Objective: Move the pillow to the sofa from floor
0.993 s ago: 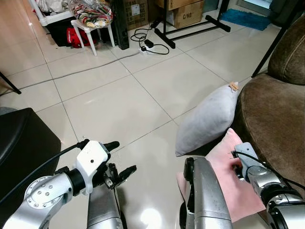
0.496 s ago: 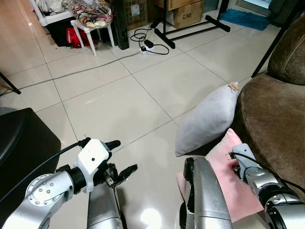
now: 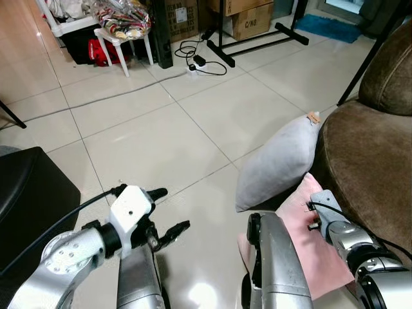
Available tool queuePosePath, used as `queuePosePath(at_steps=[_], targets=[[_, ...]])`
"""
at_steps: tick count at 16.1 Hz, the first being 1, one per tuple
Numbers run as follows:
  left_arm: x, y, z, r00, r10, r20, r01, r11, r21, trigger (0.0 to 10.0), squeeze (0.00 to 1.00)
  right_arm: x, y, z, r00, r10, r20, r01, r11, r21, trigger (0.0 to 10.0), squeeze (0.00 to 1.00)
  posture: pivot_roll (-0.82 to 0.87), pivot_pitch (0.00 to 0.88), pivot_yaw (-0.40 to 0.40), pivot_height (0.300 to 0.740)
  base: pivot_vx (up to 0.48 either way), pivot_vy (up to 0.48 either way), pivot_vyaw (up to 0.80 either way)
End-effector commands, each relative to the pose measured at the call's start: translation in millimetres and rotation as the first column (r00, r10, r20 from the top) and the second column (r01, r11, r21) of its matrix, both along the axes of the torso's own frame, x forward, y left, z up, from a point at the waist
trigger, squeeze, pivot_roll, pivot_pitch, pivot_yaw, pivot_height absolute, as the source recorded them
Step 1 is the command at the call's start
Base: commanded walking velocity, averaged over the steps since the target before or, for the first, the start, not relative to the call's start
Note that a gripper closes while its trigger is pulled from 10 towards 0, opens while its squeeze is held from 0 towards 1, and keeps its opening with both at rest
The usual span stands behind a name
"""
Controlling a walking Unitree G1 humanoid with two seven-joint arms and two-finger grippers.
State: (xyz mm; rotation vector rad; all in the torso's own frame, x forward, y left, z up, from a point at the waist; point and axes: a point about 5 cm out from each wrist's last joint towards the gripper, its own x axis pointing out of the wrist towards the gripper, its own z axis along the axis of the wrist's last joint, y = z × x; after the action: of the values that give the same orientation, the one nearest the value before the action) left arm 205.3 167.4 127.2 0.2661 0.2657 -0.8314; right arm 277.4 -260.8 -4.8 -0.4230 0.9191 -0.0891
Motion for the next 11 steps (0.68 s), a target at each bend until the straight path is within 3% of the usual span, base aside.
queuePosePath(at_steps=[1, 5, 9, 11], targets=[[3.2, 1.0, -2.5, 1.0, 0.005, 0.01, -0.005, 1.0, 0.015, 10.0, 0.0, 6.1, 4.3, 3.8, 1.0, 0.013, 0.015, -0.013, 1.0, 0.021, 0.0, 0.0, 0.05, 0.0, 0.02, 0.448, 0.0, 0.0, 0.0], [6.7, 4.6, -5.3, 0.999, 0.036, 0.035, -0.037, 0.999, 0.02, 10.0, 0.0, 10.4, 13.7, 4.6, 0.998, 0.06, 0.03, -0.062, 0.995, 0.075, 0.0, 0.0, 0.05, 0.0, -0.001, 0.448, 0.0, 0.0, 0.0], [15.0, 7.1, -7.1, 0.991, 0.1, 0.09, -0.102, 0.995, 0.016, 10.0, 0.0, 9.3, 31.9, 0.1, 0.974, 0.217, 0.07, -0.225, 0.964, 0.143, 0.0, 0.0, 0.04, 0.0, -0.036, 0.448, 0.0, 0.0, 0.0], [19.6, 10.3, -7.1, 0.977, 0.161, 0.138, -0.164, 0.986, 0.007, 10.0, 0.0, 9.1, 38.9, 5.4, 0.925, 0.336, 0.178, -0.361, 0.923, 0.132, 0.0, 0.0, 0.03, 0.0, -0.041, 0.448, 0.0, 0.0, 0.0]])
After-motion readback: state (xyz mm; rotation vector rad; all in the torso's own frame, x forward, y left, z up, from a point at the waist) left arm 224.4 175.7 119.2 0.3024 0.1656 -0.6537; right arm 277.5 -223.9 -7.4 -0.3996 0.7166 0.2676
